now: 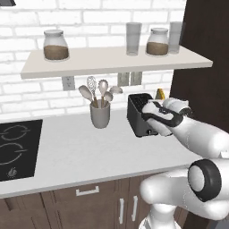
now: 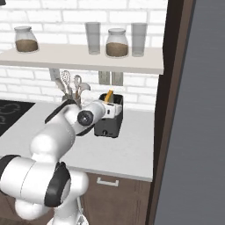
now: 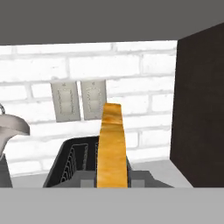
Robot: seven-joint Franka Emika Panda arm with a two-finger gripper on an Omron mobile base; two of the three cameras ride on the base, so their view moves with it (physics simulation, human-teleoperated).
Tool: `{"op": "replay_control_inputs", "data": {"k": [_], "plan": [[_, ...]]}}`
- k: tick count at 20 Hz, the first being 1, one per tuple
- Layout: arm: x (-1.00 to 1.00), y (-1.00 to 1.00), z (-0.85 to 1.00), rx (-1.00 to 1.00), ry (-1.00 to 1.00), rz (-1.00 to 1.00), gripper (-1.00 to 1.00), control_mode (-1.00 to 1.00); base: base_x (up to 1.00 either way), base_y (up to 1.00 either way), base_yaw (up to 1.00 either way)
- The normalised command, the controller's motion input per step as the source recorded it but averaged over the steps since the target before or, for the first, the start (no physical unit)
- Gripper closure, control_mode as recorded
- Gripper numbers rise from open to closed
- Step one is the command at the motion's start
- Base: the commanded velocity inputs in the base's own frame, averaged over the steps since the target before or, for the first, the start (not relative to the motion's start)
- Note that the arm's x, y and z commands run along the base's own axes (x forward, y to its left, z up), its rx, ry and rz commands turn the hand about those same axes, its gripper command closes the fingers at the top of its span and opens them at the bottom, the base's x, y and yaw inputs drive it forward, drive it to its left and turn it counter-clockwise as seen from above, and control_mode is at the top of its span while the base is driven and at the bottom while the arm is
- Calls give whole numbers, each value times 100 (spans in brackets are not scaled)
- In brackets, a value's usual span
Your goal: Start the toaster. Once the lever pops up, take the bread to the plate on the dining counter.
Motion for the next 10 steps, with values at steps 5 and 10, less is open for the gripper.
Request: {"op": "replay_control_inputs", "data": {"k": [5, 10], "plan": [[-96, 0, 80, 0, 12, 0, 100, -100, 0, 0, 0], [-87, 12, 97, 0, 21, 7, 100, -100, 0, 0, 0]]}}
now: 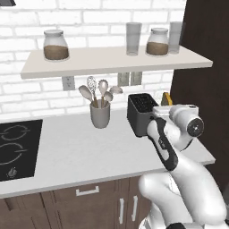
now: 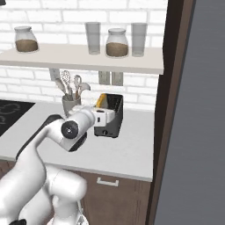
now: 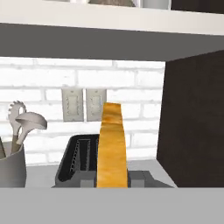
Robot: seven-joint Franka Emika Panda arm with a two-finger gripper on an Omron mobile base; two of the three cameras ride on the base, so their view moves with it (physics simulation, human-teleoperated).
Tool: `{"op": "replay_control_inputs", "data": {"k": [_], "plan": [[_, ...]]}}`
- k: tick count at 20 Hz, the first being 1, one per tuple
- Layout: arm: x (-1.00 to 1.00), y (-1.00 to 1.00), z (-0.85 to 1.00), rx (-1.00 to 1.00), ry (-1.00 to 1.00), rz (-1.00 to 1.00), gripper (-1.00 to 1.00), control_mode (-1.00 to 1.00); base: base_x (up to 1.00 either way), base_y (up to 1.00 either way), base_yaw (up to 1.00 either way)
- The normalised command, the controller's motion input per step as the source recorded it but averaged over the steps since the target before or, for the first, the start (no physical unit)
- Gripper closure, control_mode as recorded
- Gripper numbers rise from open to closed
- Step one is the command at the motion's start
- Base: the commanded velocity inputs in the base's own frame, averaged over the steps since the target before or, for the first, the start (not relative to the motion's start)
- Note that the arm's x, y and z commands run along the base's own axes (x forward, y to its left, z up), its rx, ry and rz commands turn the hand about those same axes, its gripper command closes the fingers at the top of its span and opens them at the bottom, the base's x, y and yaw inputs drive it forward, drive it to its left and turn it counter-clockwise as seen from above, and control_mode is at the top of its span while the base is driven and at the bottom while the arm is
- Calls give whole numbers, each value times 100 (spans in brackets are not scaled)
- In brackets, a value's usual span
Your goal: Start the toaster. Once the lever pops up, take the bread to the plate on the dining counter.
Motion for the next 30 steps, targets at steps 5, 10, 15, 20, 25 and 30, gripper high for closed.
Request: {"op": "replay_control_inputs", "data": {"k": [5, 10, 15, 20, 25, 30], "plan": [[-54, 18, 100, 0, 34, 3, 100, -100, 0, 0, 0], [-93, 9, 82, 0, 33, 2, 100, -100, 0, 0, 0], [-100, 6, 32, 5, 18, 5, 100, -100, 0, 0, 0], [-100, 35, -47, 3, -6, 7, 100, -100, 0, 0, 0], [-52, 9, -69, 9, -21, 2, 100, -100, 0, 0, 0], [6, 0, -15, 14, -25, 0, 100, -100, 0, 0, 0]]}}
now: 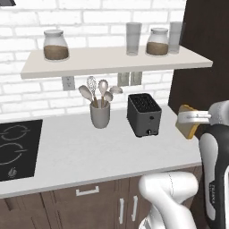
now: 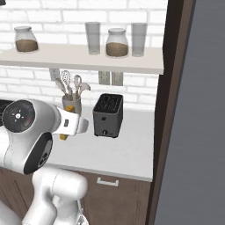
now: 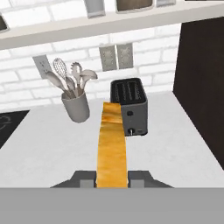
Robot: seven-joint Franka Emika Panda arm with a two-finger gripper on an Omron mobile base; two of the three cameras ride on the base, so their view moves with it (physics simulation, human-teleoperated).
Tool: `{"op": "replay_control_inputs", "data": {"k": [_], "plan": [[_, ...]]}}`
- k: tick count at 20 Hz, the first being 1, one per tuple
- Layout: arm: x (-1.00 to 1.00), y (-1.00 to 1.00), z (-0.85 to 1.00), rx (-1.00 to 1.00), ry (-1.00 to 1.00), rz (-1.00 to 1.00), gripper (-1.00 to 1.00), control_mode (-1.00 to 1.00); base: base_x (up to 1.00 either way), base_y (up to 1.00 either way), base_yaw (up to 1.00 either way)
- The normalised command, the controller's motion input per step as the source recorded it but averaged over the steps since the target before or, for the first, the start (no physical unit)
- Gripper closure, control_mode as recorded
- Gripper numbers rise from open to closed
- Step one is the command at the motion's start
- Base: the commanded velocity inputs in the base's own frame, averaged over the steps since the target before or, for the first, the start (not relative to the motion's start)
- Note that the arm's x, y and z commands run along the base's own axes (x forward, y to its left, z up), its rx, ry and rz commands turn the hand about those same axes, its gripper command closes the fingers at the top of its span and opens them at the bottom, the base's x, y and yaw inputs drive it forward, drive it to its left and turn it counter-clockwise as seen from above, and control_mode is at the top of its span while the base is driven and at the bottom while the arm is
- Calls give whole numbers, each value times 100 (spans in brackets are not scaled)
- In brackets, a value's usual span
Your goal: Start the toaster. Once the lever pops up, take the bread to the plate on the dining counter.
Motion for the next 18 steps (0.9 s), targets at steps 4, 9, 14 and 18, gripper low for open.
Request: {"op": "replay_control_inputs", "data": {"k": [4, 9, 14, 18], "plan": [[0, 0, 0, 0, 0, 0, 100, -100, 0, 0, 0], [0, 0, 0, 0, 0, 0, 100, -100, 0, 0, 0], [0, 0, 0, 0, 0, 0, 100, -100, 0, 0, 0], [0, 0, 0, 0, 0, 0, 100, -100, 0, 0, 0]]}}
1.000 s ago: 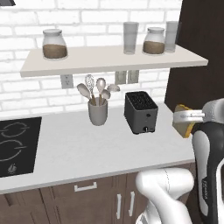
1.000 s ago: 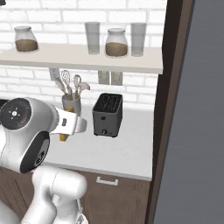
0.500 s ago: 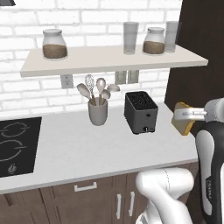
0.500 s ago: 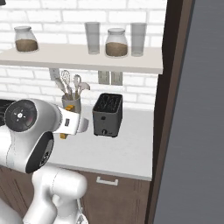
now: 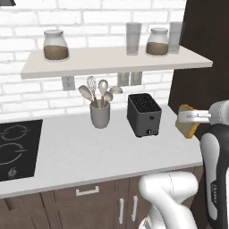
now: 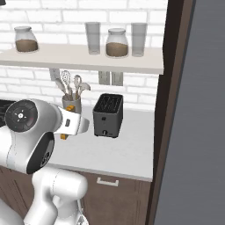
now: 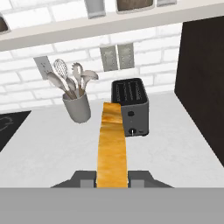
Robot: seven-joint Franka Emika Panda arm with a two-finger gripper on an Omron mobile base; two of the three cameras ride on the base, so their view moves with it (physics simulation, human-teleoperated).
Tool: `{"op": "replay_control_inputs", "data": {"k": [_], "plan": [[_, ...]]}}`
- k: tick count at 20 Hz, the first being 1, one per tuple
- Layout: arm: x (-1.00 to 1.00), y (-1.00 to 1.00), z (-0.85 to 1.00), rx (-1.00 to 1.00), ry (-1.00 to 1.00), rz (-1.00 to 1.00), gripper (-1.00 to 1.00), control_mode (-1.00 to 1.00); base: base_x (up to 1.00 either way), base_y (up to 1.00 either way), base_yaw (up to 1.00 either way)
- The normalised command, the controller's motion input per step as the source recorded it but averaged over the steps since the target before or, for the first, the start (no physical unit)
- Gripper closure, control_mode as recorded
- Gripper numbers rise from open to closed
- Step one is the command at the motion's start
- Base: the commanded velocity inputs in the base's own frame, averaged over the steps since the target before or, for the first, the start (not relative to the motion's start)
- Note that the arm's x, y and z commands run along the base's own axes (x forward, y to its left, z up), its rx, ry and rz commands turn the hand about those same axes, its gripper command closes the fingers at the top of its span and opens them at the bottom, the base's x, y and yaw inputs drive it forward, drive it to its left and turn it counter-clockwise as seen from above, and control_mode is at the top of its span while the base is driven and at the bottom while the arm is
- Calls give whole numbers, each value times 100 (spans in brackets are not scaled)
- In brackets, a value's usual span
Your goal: Start the toaster. Once the lever pops up, take the bread to the plate on the dining counter.
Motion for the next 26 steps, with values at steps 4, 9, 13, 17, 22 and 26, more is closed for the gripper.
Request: {"op": "replay_control_inputs", "data": {"k": [4, 9, 13, 17, 22, 26], "plan": [[0, 0, 0, 0, 0, 0, 100, 100, -14, 0, 0], [0, 0, 0, 0, 0, 0, 100, 100, -61, 5, 9], [0, 0, 0, 0, 0, 0, 100, 100, -37, 27, 41], [0, 0, 0, 0, 0, 0, 100, 100, -39, 45, 81], [0, 0, 0, 0, 0, 0, 100, 100, -21, 0, 100], [0, 0, 0, 0, 0, 0, 100, 100, -16, 0, 100]]}}
